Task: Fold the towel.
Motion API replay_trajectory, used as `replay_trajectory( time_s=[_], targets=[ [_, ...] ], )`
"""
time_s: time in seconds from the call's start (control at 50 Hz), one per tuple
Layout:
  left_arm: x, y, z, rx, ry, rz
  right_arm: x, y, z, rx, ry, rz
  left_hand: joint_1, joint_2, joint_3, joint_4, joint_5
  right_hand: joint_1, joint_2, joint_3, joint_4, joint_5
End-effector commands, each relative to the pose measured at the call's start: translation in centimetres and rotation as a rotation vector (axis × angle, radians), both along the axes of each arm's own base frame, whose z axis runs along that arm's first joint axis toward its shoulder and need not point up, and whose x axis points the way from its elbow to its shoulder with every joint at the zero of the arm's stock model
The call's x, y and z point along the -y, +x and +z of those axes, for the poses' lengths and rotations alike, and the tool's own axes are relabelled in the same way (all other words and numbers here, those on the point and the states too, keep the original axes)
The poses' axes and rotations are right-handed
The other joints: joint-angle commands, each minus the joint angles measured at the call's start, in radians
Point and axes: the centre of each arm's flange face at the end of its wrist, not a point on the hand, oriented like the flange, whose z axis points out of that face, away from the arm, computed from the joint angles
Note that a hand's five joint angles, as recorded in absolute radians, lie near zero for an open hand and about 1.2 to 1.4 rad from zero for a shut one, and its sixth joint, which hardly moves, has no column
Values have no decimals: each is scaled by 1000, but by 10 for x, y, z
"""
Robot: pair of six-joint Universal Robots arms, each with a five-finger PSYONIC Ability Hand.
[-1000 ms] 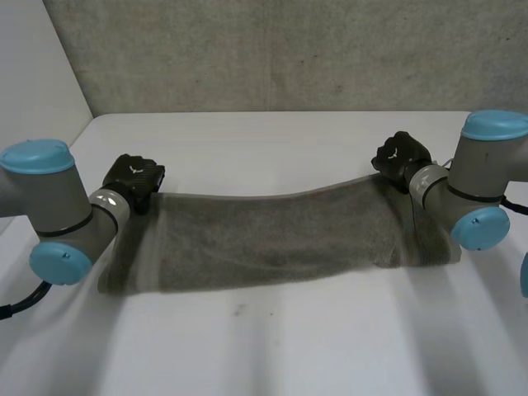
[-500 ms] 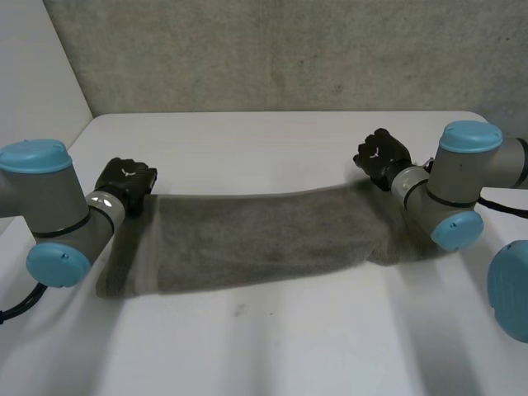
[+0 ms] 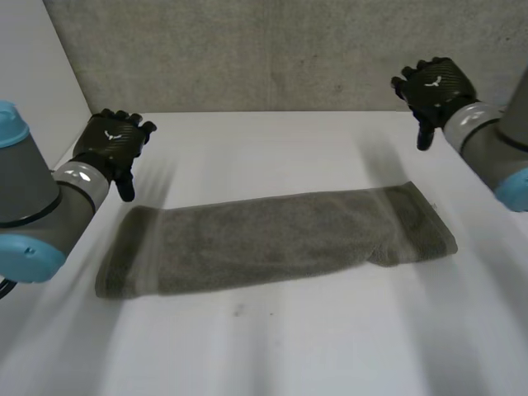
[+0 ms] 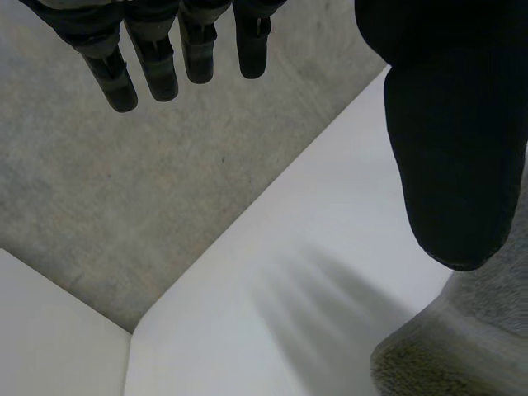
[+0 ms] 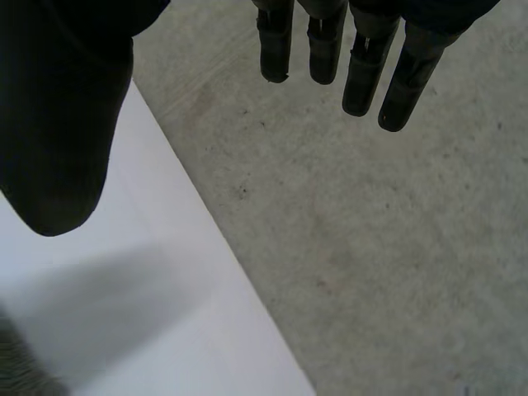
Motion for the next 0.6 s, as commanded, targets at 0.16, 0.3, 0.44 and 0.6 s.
replay_trajectory(
  time_s=[0.16, 0.3, 0.44, 0.6],
  targets=[
    [-64, 0, -16, -99, 141, -39, -58, -54, -51, -11, 401, -12, 0, 8, 7, 8, -27, -10, -31, -28, -44, -17],
    [-70, 2, -28, -158, 155, -27, -61, -69, -83, 16, 455, 12, 3, 11, 10, 11, -24, 43, 22, 25, 9, 36],
    [-71, 4, -35, -166, 142, -24, -51, -74, -111, 19, 419, 2, 3, 11, 10, 11, -24, 264, 242, 245, 230, 256],
    [-73, 4, -37, -166, 147, -24, -45, -77, -132, -13, 417, 2, 6, 14, 13, 14, -21, 393, 372, 374, 359, 385]
  ],
)
